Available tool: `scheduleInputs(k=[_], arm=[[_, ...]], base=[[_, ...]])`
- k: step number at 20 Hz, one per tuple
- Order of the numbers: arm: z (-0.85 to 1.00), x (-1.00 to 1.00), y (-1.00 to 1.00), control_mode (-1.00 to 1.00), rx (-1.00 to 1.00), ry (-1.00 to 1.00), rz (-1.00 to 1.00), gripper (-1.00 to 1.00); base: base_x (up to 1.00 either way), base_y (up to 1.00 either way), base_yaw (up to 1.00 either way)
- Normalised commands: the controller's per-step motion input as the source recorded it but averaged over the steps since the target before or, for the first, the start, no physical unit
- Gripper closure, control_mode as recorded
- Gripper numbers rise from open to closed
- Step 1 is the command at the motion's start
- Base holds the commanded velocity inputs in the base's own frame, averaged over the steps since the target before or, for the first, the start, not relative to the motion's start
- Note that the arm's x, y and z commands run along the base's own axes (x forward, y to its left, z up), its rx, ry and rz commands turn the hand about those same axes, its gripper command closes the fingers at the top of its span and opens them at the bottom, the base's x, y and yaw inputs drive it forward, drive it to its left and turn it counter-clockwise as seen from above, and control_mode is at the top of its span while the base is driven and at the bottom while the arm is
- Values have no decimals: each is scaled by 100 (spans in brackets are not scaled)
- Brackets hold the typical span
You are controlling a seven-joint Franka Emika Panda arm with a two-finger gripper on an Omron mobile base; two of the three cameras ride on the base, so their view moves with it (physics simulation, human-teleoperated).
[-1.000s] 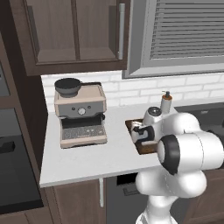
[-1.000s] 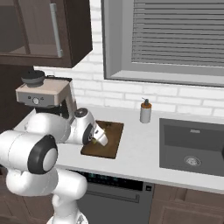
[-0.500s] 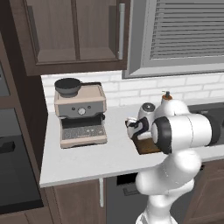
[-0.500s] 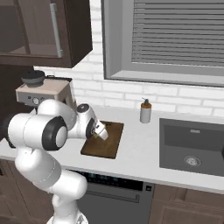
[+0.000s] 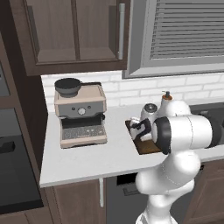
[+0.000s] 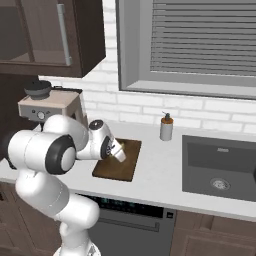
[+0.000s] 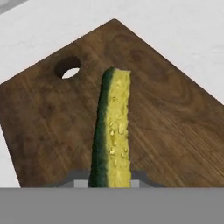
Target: Pick up the sponge from the counter and clean the cutting board by briefly scrubbing or pressing down on the cutting board. Once finished, release the sponge.
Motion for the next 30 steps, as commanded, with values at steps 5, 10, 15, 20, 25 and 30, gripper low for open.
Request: scheduleInputs(k=[5, 10, 15, 20, 25, 30], arm=[[-29, -67, -58, -100, 0, -5, -16, 100], [-7, -49, -50, -100, 0, 0, -13, 100], [9, -16, -15, -100, 0, 6, -2, 100], [8, 33, 8, -100, 1, 2, 1, 100], [-2, 71, 28, -100, 4, 0, 3, 100], [-12, 53, 46, -100, 3, 0, 1, 100]], base=[[0, 0, 0], [0, 0, 0], [0, 0, 0], [0, 0, 0], [0, 0, 0], [0, 0, 0]])
